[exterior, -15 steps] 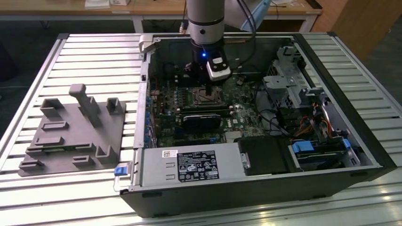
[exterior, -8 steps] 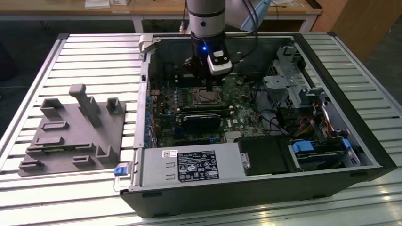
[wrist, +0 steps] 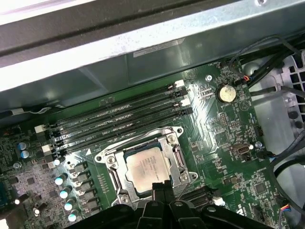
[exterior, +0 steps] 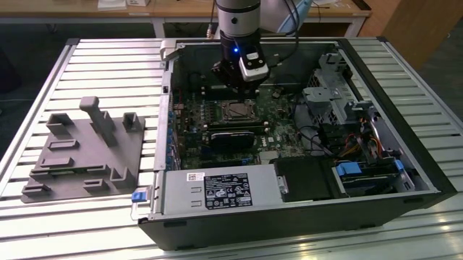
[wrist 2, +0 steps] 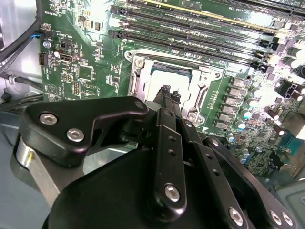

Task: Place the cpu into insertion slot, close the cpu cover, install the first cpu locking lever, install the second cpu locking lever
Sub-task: 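Install the second cpu locking lever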

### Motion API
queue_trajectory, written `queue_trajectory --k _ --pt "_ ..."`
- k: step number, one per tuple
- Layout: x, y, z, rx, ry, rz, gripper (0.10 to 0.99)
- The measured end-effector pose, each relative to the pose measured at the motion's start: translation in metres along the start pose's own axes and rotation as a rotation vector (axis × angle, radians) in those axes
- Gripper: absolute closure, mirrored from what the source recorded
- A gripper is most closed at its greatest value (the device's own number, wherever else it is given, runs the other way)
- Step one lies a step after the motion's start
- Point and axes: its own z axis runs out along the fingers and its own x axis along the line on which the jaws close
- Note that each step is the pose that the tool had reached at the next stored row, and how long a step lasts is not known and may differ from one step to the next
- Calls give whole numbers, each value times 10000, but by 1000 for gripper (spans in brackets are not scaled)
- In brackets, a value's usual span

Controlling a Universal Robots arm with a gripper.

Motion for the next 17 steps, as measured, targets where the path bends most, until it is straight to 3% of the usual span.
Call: queue_trajectory --k 10,17 --pt "-4 -9 -4 3 1 -2 980" --pt "-31 -86 1 -1 0 0 980"
